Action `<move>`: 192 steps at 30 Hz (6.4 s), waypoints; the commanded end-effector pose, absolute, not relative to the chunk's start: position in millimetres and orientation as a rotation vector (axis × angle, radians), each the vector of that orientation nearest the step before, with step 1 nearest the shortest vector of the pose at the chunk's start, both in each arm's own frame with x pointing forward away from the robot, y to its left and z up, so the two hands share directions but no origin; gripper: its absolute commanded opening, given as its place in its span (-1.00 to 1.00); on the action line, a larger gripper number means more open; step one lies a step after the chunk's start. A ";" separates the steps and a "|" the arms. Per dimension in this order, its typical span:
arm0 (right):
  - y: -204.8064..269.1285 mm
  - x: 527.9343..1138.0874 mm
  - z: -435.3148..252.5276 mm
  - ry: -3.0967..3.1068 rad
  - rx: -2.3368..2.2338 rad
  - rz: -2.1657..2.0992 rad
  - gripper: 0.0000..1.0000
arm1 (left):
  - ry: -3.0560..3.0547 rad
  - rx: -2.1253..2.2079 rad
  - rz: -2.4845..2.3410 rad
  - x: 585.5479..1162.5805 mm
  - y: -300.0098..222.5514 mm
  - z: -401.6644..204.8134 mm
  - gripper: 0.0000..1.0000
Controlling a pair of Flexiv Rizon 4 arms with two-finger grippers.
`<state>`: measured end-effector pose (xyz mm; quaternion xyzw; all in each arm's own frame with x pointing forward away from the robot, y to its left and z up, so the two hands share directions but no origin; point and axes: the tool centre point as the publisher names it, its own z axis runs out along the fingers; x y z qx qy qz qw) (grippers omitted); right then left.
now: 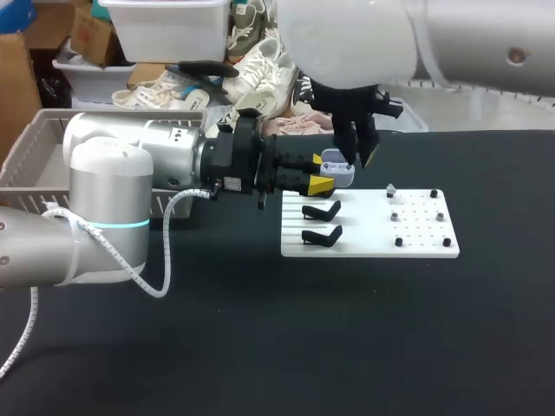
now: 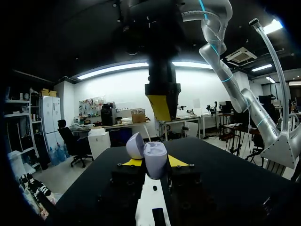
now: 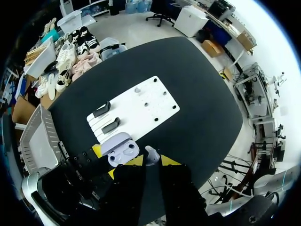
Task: Pick up each earbud case from the left stands, insert the matching earbuds, close the lid, and place the case in the box.
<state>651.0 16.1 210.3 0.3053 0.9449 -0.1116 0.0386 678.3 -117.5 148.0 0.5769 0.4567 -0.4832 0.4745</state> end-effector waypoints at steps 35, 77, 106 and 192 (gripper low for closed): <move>37.7 652.8 214.1 2.836 1.226 -0.083 -1.00 | 1.115 1.409 -1.180 677.8 -117.2 147.5 -1.00; 36.2 668.1 197.2 2.878 1.213 -0.138 -1.00 | 1.115 1.409 -1.180 677.8 -117.2 147.5 -1.00; 38.0 667.6 188.5 2.886 1.190 -0.189 -1.00 | 1.115 1.409 -1.180 677.8 -117.2 147.5 -1.00; -70.2 765.9 66.0 2.992 0.615 0.261 0.22 | 1.115 1.409 -1.180 677.8 -117.2 147.5 -1.00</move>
